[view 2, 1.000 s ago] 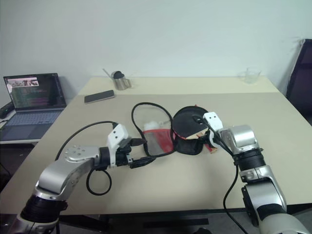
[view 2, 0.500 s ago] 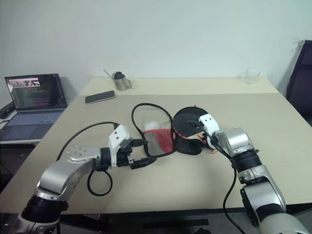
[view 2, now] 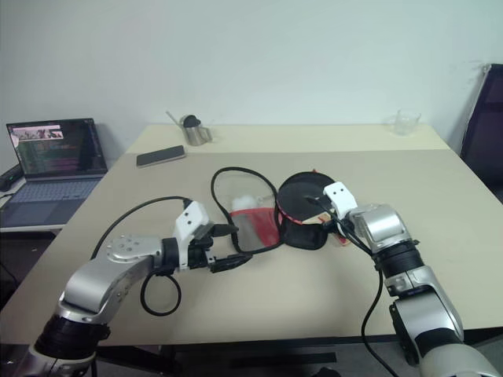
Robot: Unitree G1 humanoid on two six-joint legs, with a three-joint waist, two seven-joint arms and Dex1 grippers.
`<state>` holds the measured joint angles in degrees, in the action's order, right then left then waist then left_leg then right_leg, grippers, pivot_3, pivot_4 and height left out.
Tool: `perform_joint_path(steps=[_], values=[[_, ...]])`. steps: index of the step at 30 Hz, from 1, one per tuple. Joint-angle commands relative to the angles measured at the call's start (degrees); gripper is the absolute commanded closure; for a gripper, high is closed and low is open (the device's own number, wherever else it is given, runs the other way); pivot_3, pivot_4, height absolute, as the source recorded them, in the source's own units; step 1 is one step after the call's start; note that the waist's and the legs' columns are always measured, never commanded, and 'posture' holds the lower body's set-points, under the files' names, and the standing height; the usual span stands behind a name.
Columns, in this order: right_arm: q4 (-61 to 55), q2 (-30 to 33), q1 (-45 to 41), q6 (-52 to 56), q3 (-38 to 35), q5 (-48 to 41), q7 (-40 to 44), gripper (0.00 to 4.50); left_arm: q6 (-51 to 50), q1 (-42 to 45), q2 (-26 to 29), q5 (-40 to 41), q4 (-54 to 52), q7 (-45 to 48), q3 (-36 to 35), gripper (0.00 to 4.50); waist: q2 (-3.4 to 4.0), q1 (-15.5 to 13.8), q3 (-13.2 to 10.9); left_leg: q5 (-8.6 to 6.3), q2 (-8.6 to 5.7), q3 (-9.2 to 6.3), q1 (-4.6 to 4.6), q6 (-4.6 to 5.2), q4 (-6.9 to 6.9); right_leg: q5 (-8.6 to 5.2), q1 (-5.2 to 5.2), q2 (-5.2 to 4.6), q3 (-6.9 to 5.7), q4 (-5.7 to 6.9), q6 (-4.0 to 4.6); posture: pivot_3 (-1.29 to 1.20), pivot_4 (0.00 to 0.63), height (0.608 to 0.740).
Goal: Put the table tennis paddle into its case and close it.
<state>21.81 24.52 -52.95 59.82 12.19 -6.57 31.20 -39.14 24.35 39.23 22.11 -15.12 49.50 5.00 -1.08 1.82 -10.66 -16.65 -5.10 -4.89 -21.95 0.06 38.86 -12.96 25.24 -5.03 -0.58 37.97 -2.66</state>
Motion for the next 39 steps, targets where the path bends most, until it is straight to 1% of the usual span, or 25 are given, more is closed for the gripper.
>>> perform_joint_path(steps=[1, 14, 17, 19, 23, 25, 28, 31, 35, 39], values=[[-0.8, 0.4, -2.2, -1.4, -1.9, 0.2, -0.1, 3.39, 1.0, 1.0, 0.4, -0.2, -1.1, 0.2, -0.6, 0.0, 0.0, 0.0, 0.0, 0.0, 0.0, 0.0, 0.0, 0.0, 0.0, 0.0, 0.0, 0.0, 0.0, 0.0, 0.0, 0.0, 0.15, 0.74], [2.2, 4.3, -7.1, -3.6, -4.4, -0.7, 3.8, 3.39, 1.1, 1.1, 0.5, -0.6, -1.1, 0.6, -0.5, 0.0, 0.0, 0.0, 0.0, 0.0, -0.01, 0.01, -0.03, 0.0, 0.0, 0.0, 0.02, 0.0, -0.01, -0.03, 0.0, 0.0, 0.15, 0.74], [3.3, 4.4, -8.3, -3.5, -5.9, -1.1, 3.8, 3.39, 1.1, 1.0, 0.5, -0.6, -1.2, 0.6, -0.5, 0.0, 0.0, 0.0, 0.0, 0.0, 0.0, 0.02, -0.03, 0.0, -0.01, 0.0, 0.01, 0.0, -0.01, -0.04, 0.0, 0.0, 0.15, 0.74], [3.4, 3.2, -9.1, -2.6, -7.8, -1.6, 2.0, 3.39, 1.1, 0.9, 0.5, -0.6, -1.3, 0.6, -0.6, 0.0, 0.0, 0.0, 0.0, 0.0, 0.0, 0.02, -0.04, 0.0, -0.01, 0.0, 0.02, 0.0, 0.0, -0.03, 0.0, 0.0, 0.15, 0.74], [1.9, -5.3, -10.4, 1.2, -16.3, -2.7, -10.6, 3.39, 0.9, 0.7, 0.6, -0.5, -1.6, 0.4, -0.7, 0.0, 0.0, 0.4, 0.0, 0.0, 0.05, 0.09, -0.03, 0.0, -0.02, 0.0, 0.06, 0.01, 0.06, 0.02, 0.01, 0.0, 0.15, 0.74], [-1.3, -10.4, -10.0, 2.2, -19.6, -2.0, -17.6, 3.39, 0.7, 0.7, 0.5, -0.5, -1.8, 0.3, -0.6, 0.0, 0.0, 0.4, 0.0, 0.0, 0.13, 0.1, -0.03, -0.01, -0.03, 0.01, 0.08, 0.05, 0.06, 0.03, 0.02, 0.0, 0.15, 0.74], [-6.8, -19.4, -10.1, 5.2, -26.8, -2.4, -28.6, 3.39, 0.5, 0.6, 0.4, -0.4, -2.0, 0.2, -0.6, 0.0, 0.01, 0.2, 0.0, 0.01, 0.15, 0.09, -0.07, -0.02, -0.03, 0.01, 0.09, 0.05, 0.04, 0.01, 0.02, 0.0, 0.15, 0.74], [-10.7, -25.9, -9.4, 8.6, -32.4, -2.2, -36.5, 3.39, 0.4, 0.5, 0.4, -0.4, -2.1, 0.1, -0.5, 0.0, 0.01, 0.0, 0.0, 0.01, 0.14, 0.09, -0.11, -0.03, -0.03, 0.01, 0.14, 0.05, 0.04, 0.01, 0.02, 0.0, 0.15, 0.74], [-14.8, -31.8, -6.8, 10.4, -34.6, -1.3, -43.1, 3.39, 0.5, 0.5, 0.2, -0.4, -1.9, 0.0, -0.3, 0.0, 0.01, -0.3, 0.0, 0.01, 0.09, 0.02, -0.12, -0.02, -0.03, 0.01, 0.12, 0.04, 0.0, -0.01, 0.02, 0.0, 0.15, 0.74], [-15.0, -33.9, -4.9, 9.7, -34.6, -1.3, -46.2, 3.39, 0.4, 0.5, -0.1, -0.5, -2.0, -0.2, -0.1, 0.0, 0.02, -0.1, 0.0, 0.01, 0.07, 0.05, -0.11, -0.02, -0.03, 0.01, 0.14, 0.05, 0.04, 0.03, 0.02, 0.0, 0.15, 0.74]])
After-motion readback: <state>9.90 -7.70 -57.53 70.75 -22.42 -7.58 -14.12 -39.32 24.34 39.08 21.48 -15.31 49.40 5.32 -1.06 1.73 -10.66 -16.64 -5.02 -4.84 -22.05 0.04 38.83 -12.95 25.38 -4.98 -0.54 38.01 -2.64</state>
